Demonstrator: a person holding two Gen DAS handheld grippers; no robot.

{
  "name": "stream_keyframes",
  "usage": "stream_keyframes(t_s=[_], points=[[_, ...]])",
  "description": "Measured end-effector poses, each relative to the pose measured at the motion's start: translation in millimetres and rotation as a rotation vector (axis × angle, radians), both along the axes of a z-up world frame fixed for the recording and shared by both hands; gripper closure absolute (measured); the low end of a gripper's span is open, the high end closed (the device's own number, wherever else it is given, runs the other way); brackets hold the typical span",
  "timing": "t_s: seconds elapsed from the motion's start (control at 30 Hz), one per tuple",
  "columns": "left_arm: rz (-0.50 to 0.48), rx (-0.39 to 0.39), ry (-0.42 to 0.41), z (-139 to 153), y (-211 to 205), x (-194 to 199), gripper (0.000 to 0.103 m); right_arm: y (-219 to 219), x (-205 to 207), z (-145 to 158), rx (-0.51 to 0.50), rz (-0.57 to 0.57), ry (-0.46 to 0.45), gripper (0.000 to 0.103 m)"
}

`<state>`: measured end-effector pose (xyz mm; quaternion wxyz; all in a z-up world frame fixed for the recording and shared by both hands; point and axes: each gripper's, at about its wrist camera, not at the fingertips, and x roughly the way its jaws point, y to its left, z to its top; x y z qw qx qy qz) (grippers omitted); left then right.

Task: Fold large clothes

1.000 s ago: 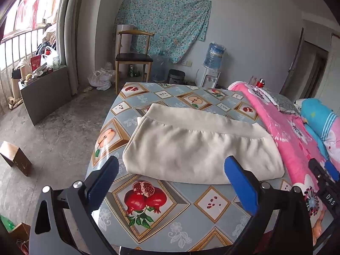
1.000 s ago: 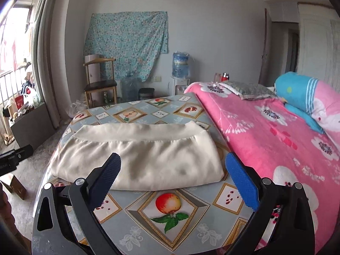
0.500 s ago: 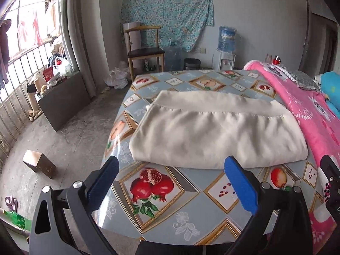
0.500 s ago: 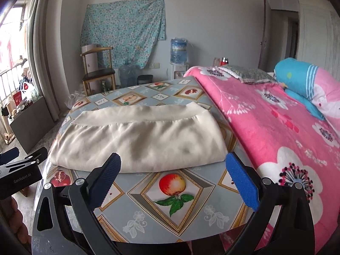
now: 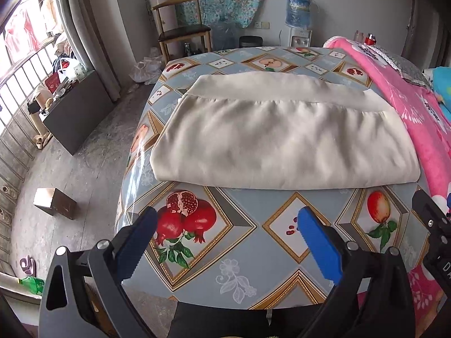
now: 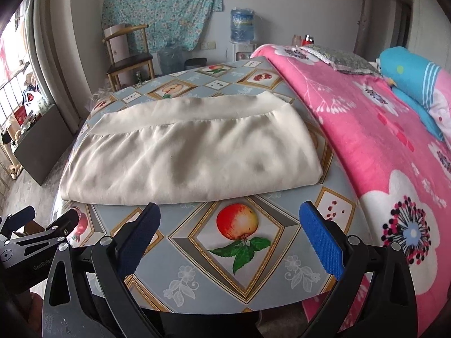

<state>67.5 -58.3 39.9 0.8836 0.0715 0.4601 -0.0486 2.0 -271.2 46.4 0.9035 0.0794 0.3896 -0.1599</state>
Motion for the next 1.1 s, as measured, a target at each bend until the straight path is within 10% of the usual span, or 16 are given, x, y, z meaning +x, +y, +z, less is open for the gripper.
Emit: stream_keyframes(t_s=[1.1], points=[[-0.02, -0.055, 0.079, -11, 2, 15, 0.005, 5, 17, -7, 0.013, 0.016, 0.06, 0.007]])
